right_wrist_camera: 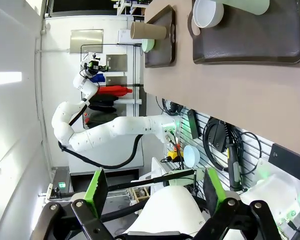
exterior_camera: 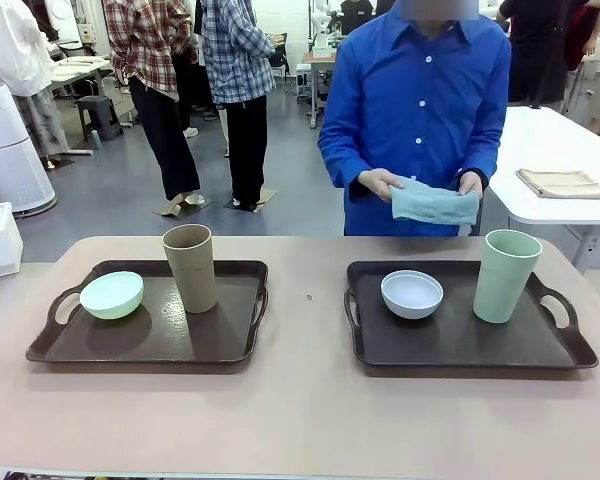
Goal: Set up a tray with a mat and arrange the tableware.
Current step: Pick up the Picnic Bowl and Reusable plastic cup from the Handle tray in front of the human's position and hold them in the air.
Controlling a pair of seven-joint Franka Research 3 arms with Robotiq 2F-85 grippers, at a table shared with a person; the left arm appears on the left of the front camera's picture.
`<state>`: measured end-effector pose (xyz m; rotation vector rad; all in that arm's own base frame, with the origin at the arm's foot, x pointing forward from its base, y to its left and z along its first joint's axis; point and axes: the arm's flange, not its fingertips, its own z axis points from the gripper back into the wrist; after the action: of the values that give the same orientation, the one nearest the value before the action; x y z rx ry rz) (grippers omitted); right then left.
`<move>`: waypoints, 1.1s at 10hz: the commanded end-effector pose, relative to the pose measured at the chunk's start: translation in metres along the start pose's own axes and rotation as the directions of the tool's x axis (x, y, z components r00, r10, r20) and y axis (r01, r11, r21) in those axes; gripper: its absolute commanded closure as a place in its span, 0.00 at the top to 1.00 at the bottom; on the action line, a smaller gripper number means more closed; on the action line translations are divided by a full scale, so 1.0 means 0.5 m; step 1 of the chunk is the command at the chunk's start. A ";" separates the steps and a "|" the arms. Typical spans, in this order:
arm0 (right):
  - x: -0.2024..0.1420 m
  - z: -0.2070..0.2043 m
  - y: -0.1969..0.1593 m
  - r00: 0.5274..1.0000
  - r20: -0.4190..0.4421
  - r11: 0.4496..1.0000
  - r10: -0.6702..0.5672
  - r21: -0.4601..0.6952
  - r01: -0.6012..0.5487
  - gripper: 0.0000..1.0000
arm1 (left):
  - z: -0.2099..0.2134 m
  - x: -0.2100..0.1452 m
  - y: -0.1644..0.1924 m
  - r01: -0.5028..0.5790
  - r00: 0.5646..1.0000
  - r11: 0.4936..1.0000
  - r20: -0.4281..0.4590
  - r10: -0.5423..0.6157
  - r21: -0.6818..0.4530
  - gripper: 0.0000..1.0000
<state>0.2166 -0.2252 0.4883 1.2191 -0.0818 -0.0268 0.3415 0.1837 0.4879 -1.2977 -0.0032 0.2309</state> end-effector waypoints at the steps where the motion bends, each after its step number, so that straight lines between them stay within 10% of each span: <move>1: -0.005 -0.006 -0.005 1.000 0.007 1.000 0.008 0.000 -0.008 1.00 | -0.001 -0.008 0.000 0.004 1.000 1.000 0.010 -0.004 0.001 1.00; 6: -0.001 0.001 0.000 1.000 0.003 1.000 -0.001 -0.001 0.001 1.00 | 0.000 0.000 0.000 0.000 1.000 1.000 0.000 0.000 0.000 1.00; 9: 0.023 -0.049 0.168 0.997 0.062 0.973 0.052 -0.227 -0.036 1.00 | -0.125 -0.060 -0.266 0.280 0.957 0.926 -0.003 -0.289 0.252 1.00; 11: 0.059 -0.069 0.228 0.964 -0.100 0.941 0.247 -0.213 -0.263 1.00 | -0.203 -0.079 -0.358 0.355 0.929 0.858 -0.036 -0.368 0.372 1.00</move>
<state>0.2307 -0.1572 0.5846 0.9561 -0.1690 0.1095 0.3350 0.0436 0.6444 -0.9813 -0.2115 -0.0898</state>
